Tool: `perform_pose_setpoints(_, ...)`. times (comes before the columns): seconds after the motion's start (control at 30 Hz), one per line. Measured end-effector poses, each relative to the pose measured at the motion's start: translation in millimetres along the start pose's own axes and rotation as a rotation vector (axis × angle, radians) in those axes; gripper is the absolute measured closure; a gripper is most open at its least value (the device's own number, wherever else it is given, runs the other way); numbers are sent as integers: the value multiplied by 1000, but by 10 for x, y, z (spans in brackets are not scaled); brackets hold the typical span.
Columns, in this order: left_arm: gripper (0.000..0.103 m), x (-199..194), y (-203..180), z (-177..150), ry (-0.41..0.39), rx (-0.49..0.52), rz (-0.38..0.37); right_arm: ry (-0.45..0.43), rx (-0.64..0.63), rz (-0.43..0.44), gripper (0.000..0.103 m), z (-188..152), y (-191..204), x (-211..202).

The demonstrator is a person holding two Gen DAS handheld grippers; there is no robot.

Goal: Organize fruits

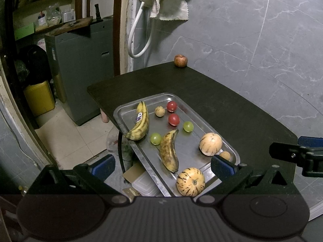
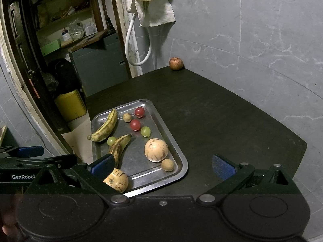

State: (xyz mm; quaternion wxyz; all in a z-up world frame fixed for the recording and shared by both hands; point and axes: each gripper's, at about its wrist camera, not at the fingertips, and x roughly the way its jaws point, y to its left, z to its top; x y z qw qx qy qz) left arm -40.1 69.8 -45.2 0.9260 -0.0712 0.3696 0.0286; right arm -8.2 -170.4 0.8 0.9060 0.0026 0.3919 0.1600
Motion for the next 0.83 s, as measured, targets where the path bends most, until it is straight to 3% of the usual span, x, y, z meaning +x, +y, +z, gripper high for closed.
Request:
perform_pose_setpoints(0.43,0,20,40,-3,4,-21,-14,0,0,-1,1,5,2,2)
perform_pose_setpoints(0.7,0,-69,6,-15,-57,-20,-18,-2,2,-2,1,6,0,7)
perform_pose_setpoints(0.83,0,-47,9,18,-49,-19,-5,-2,2,-3,1,14,7,10)
